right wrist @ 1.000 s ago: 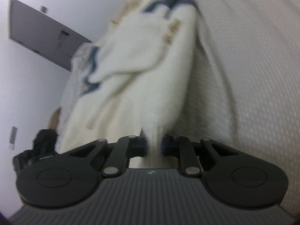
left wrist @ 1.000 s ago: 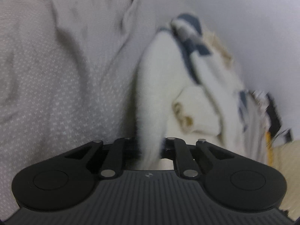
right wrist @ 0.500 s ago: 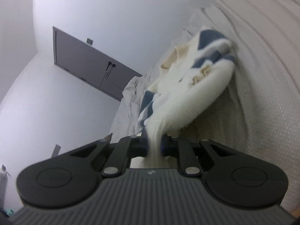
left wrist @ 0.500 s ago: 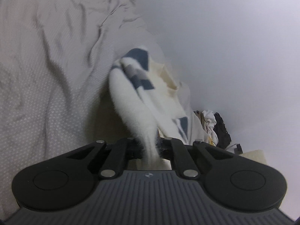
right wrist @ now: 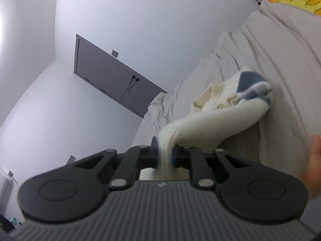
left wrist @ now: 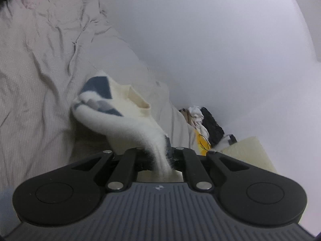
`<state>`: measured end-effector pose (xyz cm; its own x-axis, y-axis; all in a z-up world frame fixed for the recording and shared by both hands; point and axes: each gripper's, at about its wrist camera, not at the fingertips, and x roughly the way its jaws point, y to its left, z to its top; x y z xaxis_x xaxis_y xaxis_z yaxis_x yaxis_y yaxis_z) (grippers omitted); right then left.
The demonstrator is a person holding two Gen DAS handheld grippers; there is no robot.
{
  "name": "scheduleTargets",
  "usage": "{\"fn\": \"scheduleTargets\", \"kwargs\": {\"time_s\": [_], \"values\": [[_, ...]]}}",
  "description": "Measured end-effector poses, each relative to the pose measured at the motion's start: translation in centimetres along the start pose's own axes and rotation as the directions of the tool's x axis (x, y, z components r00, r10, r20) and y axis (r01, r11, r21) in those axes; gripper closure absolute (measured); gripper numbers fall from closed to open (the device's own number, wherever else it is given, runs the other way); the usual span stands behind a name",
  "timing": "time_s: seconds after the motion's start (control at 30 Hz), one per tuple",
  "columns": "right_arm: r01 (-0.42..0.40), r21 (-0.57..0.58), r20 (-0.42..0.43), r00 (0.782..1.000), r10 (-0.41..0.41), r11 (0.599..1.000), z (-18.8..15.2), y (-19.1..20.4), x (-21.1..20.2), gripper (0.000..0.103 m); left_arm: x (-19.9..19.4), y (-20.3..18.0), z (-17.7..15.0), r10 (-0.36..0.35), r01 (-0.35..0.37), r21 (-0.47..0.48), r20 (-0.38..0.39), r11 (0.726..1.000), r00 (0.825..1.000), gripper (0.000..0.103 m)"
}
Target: Fold large clothes
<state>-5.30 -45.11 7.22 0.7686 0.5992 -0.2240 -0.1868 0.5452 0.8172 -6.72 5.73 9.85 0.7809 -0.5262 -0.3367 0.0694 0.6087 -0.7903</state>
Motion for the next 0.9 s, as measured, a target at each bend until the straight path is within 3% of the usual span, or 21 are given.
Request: {"fn": "scheduleTargets", "kwargs": {"time_s": [0.17, 0.4, 0.67, 0.9], "values": [[0.046, -0.014, -0.003, 0.999, -0.046, 0.999, -1.2, 0.9, -2.9, 0.088, -1.7, -1.3, -2.3, 0.007, -0.007, 0.044, 0.013, 0.999, 1.0, 0.096], [0.075, 0.035, 0.009, 0.997, -0.075, 0.997, 1.0, -0.6, 0.6, 0.086, 2.5, -2.4, 0.2, 0.053, -0.06, 0.086, 0.081, 0.995, 0.995, 0.096], [0.108, 0.101, 0.04, 0.993, -0.112, 0.989, 7.5, -1.6, 9.5, 0.085, 13.3, -3.0, 6.9, 0.141, -0.163, 0.114, 0.182, 0.98, 0.973, 0.095], [0.202, 0.143, 0.033, 0.977, -0.208, 0.969, 11.0, -6.9, 19.5, 0.085, 24.2, 2.4, 11.1, 0.198, -0.216, 0.082, 0.189, 0.973, 0.962, 0.095]]}}
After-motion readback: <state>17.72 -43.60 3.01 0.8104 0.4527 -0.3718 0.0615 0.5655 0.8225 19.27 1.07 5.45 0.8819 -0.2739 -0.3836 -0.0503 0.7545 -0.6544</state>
